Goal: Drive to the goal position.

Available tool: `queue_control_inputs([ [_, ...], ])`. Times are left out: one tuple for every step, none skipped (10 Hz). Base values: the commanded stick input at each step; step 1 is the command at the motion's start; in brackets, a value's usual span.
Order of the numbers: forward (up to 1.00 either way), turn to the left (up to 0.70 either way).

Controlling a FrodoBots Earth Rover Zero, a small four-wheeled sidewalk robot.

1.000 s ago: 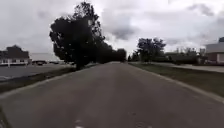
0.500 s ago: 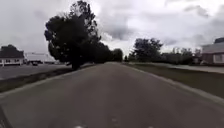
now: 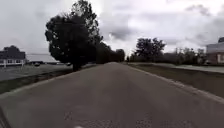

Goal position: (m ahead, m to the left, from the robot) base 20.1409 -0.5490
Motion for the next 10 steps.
queue_control_inputs([
  [1.00, -0.08],
  [1.00, -0.09],
  [1.00, -0.11],
  [1.00, -0.13],
  [1.00, -0.14],
  [1.00, -0.14],
  [1.00, -0.14],
  [1.00, -0.14],
  [1.00, -0.14],
  [1.00, -0.14],
])
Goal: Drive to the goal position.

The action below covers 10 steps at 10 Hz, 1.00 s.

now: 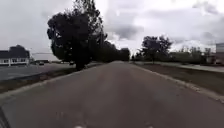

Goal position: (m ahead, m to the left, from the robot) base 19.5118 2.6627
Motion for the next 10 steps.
queue_control_inputs([
  [1.00, -0.14],
  [1.00, -0.14],
  [1.00, -0.14],
  [1.00, -0.14],
  [1.00, -0.08],
  [1.00, -0.04],
  [1.00, -0.02],
  [1.00, -0.01],
  [1.00, -0.01],
  [1.00, -0.01],
])
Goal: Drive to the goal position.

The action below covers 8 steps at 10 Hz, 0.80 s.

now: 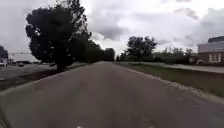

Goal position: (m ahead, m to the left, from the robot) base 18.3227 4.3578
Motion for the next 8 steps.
queue_control_inputs([
  [1.00, -0.01],
  [1.00, -0.01],
  [1.00, -0.01],
  [1.00, -0.01],
  [1.00, 0.01],
  [1.00, 0.01],
  [1.00, 0.01],
  [1.00, 0.01],
])
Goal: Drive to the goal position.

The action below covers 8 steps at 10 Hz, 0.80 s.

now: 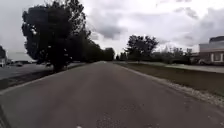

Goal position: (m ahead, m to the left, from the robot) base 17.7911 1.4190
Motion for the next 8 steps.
queue_control_inputs([
  [1.00, 0.01],
  [1.00, 0.01],
  [1.00, 0.01],
  [1.00, 0.01],
  [1.00, 0.01],
  [1.00, 0.01],
  [1.00, 0.01],
  [1.00, 0.01],
])
